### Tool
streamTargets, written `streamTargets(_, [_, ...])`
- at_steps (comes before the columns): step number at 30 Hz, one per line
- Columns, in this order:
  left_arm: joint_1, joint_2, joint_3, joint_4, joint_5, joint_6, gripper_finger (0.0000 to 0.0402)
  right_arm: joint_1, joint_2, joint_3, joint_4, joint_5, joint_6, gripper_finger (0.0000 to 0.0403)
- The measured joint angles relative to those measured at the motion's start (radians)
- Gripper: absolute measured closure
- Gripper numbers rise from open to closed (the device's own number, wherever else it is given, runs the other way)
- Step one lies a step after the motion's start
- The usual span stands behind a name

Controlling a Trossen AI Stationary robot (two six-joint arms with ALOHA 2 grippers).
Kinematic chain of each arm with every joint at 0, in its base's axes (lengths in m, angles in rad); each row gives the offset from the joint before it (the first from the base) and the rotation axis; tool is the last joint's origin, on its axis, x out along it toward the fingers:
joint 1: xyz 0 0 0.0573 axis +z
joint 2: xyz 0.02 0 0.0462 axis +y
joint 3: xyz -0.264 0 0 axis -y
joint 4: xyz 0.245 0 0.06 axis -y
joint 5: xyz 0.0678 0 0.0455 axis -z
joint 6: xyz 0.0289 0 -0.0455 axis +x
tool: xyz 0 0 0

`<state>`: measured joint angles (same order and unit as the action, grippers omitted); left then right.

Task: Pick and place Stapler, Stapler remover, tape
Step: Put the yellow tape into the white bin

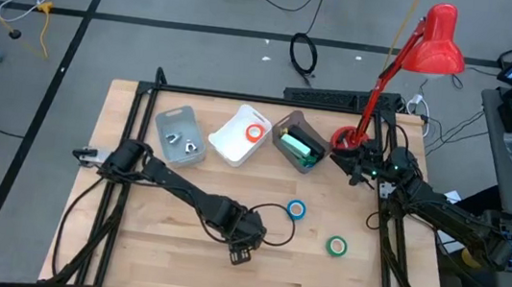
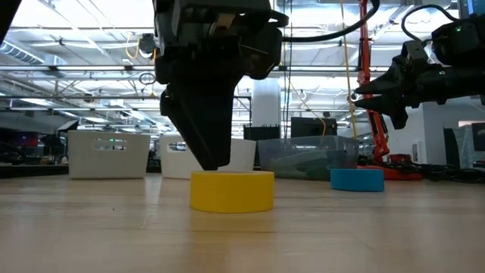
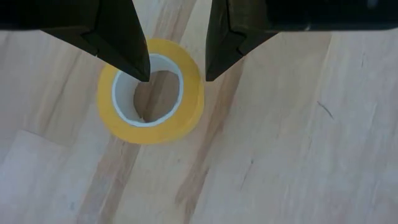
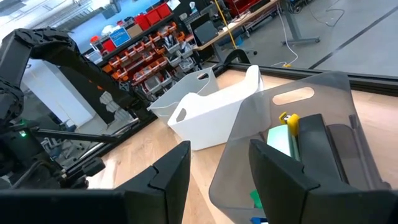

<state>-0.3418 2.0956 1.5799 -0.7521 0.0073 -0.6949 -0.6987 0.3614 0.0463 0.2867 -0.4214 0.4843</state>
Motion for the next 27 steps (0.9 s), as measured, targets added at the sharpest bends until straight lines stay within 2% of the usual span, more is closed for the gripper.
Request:
streamTargets(6, [0.006,0.000,0.000,-0.001,-0.007,-0.067,0.0243,0.000,0.000,0.000,0.000,-0.001,0.000,0.0248])
streamTargets(27, [0.009,0.047,0.000,0.028,0.023,0.003,0.0250,0.000,0.000,0.000,-0.005,0.000,0.001,0.0248])
